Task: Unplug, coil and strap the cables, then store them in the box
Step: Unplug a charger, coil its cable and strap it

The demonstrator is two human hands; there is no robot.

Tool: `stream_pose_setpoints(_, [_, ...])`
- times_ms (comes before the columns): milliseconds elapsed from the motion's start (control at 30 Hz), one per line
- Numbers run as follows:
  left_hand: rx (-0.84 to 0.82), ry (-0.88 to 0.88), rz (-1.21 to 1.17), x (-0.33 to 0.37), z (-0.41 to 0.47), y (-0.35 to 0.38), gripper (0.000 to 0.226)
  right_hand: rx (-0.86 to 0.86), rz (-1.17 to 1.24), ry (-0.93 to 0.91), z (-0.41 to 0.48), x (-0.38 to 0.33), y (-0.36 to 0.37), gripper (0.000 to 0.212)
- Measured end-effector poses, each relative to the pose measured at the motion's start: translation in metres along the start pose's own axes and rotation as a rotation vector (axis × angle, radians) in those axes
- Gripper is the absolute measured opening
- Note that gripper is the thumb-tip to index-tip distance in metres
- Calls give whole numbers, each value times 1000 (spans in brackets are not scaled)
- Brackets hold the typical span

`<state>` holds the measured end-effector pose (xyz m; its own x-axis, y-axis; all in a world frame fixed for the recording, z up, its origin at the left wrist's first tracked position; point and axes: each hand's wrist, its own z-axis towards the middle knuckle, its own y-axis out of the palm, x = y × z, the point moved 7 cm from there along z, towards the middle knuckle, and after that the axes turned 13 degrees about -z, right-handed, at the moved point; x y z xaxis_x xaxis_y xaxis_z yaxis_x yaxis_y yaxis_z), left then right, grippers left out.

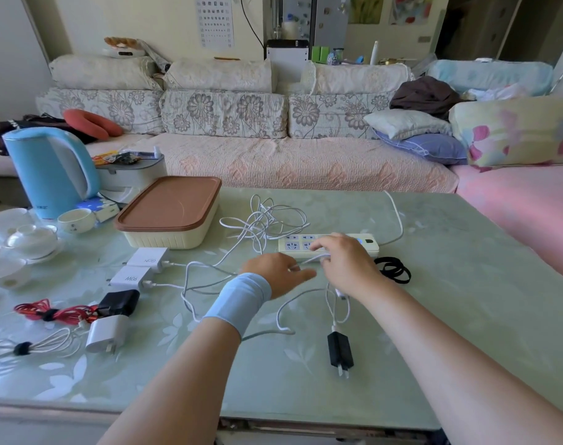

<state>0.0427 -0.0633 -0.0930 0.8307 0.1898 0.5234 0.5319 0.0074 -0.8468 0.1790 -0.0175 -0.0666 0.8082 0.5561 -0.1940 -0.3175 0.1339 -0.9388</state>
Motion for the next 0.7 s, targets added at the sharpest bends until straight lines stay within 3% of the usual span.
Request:
stream_pose_setpoints(100, [140,18,-258,0,2,-24,63,91,-26,102,3,19,-12,38])
stream_pose_setpoints(233, [504,1,-299,-8,-5,-62,58,38,-96,228,3,45,-18,21])
stream_pose_setpoints(333, [667,-13,-349,-24,-11,-81,54,-51,86,292,-1,58,-15,15])
stream_pose_setpoints(467, [863,76,-126,-24,-21,-86,46,-94,411,253,-8,42,-16,24])
stream_pose_setpoints(600, [885,101,46,-17,-23,-79,12,0,522,326,-14,26,-24,25])
stream_pose_setpoints(700, [789,479,-101,21,-30,-65,52,86,397,239,-16,7,-38,25])
